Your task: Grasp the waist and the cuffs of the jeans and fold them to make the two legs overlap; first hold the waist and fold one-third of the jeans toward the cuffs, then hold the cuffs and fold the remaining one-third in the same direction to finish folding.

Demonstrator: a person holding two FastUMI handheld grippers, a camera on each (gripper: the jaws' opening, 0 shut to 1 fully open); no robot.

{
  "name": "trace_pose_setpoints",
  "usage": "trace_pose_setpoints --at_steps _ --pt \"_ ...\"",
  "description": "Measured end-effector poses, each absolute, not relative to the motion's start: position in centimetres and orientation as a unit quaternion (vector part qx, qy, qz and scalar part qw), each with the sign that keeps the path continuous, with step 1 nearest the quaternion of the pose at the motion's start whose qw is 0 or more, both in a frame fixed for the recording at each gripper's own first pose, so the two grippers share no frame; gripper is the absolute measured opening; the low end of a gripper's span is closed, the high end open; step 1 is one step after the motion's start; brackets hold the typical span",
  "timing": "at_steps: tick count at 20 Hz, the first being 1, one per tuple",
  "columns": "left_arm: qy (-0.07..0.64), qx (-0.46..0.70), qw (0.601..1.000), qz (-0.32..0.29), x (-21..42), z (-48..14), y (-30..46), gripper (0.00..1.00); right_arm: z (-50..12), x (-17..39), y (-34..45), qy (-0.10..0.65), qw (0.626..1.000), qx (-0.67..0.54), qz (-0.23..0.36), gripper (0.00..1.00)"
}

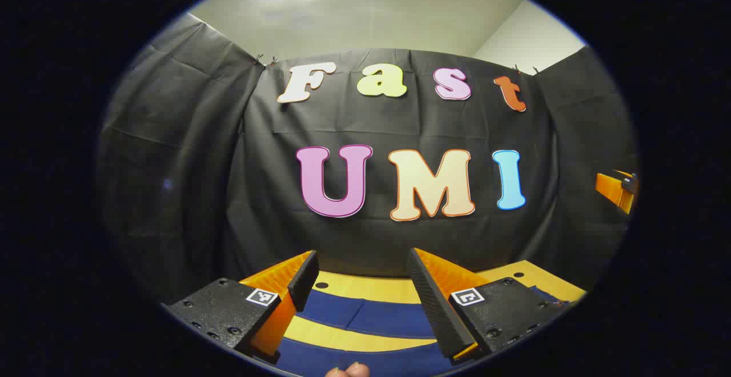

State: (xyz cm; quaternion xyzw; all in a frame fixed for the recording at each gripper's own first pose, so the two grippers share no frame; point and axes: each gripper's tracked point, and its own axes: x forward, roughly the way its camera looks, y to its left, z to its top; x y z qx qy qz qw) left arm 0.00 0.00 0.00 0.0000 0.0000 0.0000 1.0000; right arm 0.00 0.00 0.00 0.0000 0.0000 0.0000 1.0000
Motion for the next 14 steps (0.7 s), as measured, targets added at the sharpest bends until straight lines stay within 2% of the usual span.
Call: trace_pose_setpoints --at_steps 7,14 --pt "0.043 0.151 0.988 0.002 -1.7 -4.1 5.7 0.95 -2.0 0.8 1.6 0.02 1.0 -0.005 0.017 1.0" --pt "0.163 0.288 0.943 -0.037 -5.1 -13.1 11.5 0.95 -4.3 1.2 4.8 0.04 0.999 -0.013 0.031 0.98"
